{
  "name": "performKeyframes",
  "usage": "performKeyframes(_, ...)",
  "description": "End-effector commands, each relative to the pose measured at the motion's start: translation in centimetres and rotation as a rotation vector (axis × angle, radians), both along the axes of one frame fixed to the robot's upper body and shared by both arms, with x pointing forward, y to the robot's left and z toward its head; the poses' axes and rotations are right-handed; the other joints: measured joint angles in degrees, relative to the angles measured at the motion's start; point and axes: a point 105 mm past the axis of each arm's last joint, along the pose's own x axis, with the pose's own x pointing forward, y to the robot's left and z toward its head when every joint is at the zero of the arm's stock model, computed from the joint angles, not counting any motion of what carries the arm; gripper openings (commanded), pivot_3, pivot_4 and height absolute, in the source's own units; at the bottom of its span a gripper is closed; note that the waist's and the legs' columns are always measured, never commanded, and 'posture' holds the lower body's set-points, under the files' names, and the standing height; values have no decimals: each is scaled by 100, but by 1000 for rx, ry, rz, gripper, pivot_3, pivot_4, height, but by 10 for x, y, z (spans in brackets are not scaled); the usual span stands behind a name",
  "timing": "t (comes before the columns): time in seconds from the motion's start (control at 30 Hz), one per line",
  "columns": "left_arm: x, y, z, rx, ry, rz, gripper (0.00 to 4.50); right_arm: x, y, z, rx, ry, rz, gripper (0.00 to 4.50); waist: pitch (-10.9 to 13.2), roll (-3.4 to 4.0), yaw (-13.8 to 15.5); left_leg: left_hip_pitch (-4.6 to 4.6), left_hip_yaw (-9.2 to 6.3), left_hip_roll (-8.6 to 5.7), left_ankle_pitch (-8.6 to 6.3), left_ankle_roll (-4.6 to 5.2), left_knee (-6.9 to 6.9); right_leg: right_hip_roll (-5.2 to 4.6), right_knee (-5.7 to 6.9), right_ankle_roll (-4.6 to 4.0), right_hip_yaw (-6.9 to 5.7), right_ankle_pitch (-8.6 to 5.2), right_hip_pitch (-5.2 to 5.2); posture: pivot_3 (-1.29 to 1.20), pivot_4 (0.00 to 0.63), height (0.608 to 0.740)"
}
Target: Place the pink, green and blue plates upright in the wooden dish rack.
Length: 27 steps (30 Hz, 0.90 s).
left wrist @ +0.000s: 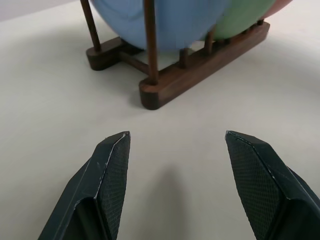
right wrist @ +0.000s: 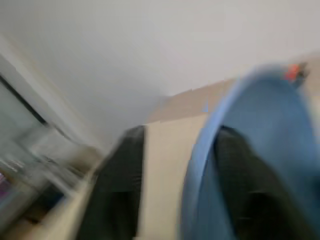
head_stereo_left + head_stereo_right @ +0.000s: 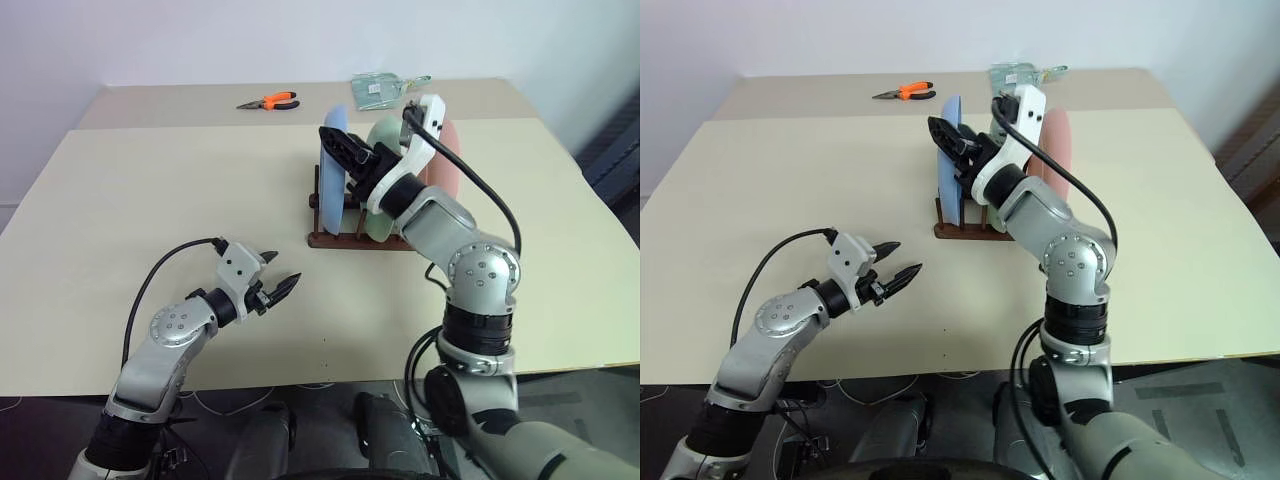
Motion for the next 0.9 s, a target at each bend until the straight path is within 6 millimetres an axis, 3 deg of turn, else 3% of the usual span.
performKeyframes(0.03,-3,-5,7,-4,-36,-17,3109,-29,3,41,-95,-308,42,1955,-1,-1,-2,0,0,0,0,0,0,0,-1,0,0,0,0,0,150,740)
performKeyframes(0.13,-1,-4,5,1,-36,-6,3109,-39,-15,54,-187,-444,22,1955,-2,-3,14,0,0,1,0,0,2,-1,0,1,0,0,3,0,150,740)
performKeyframes(0.23,9,13,5,19,-56,66,3109,-49,-58,67,-220,-485,-17,1955,-2,-6,45,1,-2,1,0,0,4,-1,-10,1,-1,-1,12,0,150,740)
performKeyframes(0.27,14,21,5,13,-55,100,3109,-49,-79,69,-201,-451,-53,1955,-2,-7,53,0,-3,1,0,0,5,-1,-13,2,-3,-2,15,0,150,740)
performKeyframes(0.33,19,28,5,-9,-46,125,3109,-50,-103,68,-187,-406,-93,1955,-3,-9,70,0,-7,1,-1,2,7,-2,-21,1,-7,-3,25,0,150,740)
performKeyframes(0.5,23,23,0,10,-51,95,3109,-56,-122,33,-333,-321,-150,1955,-5,-5,35,3,0,4,-2,4,4,-5,-22,-10,-6,-10,25,0,150,740)
performKeyframes(0.6,28,28,-3,13,-63,131,3109,-60,-150,10,-377,-228,-192,1955,-5,-5,57,1,4,3,-2,5,9,-8,-23,-9,-4,-10,25,0,150,740)
performKeyframes(0.7,33,49,-8,33,-71,221,3109,-61,-186,-24,-502,-123,-266,1955,-5,-6,138,1,5,0,-5,9,13,-11,-26,-5,-5,-11,31,0,150,740)
performKeyframes(0.8,34,72,-12,67,-72,287,3109,-64,-210,-53,-608,-43,-284,1955,-6,-6,160,4,11,0,-6,10,16,-12,-27,-3,-4,-14,35,0,150,740)
performKeyframes(0.9,34,88,-14,91,-71,333,3109,-61,-217,-58,-645,-55,-292,1955,-4,0,145,9,16,1,-6,10,16,-12,-25,11,-1,-25,35,0,150,740)
